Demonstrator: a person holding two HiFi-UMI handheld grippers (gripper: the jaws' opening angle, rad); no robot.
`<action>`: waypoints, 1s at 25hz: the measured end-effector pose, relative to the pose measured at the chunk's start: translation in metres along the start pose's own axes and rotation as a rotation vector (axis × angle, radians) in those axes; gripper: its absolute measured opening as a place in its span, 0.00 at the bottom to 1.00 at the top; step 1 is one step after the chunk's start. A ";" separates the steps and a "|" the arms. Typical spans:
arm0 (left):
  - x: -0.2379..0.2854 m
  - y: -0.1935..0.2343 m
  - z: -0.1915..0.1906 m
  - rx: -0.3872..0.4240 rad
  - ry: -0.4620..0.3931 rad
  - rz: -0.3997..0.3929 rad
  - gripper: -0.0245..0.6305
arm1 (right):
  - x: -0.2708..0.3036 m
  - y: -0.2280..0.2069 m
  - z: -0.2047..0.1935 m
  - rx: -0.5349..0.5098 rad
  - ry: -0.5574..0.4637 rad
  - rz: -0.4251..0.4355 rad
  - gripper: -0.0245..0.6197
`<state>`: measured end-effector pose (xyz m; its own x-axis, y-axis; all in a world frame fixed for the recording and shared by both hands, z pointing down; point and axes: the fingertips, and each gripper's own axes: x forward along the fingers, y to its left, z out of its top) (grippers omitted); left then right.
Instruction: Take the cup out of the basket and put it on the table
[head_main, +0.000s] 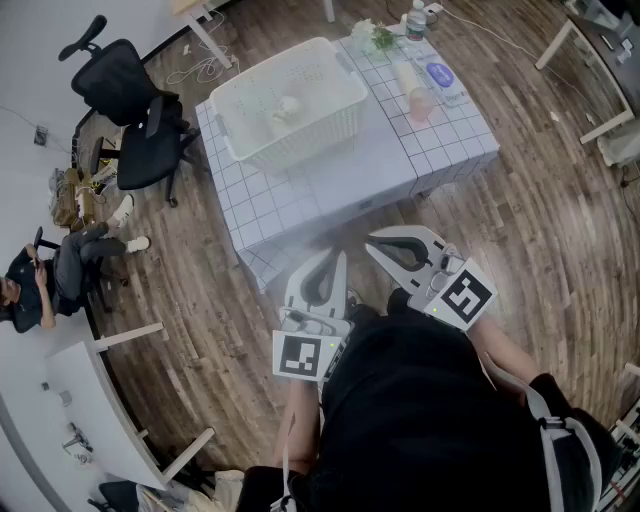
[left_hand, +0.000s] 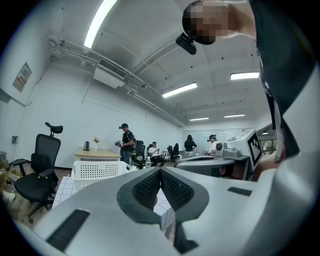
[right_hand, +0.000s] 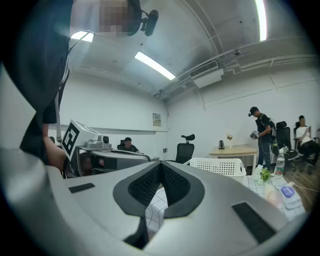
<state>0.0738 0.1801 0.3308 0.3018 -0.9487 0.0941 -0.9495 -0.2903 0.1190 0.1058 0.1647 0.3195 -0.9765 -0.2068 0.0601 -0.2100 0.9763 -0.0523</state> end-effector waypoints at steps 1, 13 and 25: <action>0.000 0.000 0.000 0.004 -0.001 0.000 0.05 | 0.000 0.000 -0.001 -0.003 0.003 0.000 0.06; 0.001 0.002 -0.002 -0.008 -0.007 0.002 0.05 | 0.003 -0.003 -0.005 0.015 0.004 -0.017 0.06; -0.013 0.012 -0.007 -0.012 0.026 -0.009 0.05 | 0.016 0.009 -0.008 0.002 0.032 -0.029 0.06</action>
<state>0.0586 0.1900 0.3383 0.3124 -0.9425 0.1187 -0.9457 -0.2969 0.1320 0.0892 0.1706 0.3278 -0.9681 -0.2325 0.0934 -0.2380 0.9699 -0.0524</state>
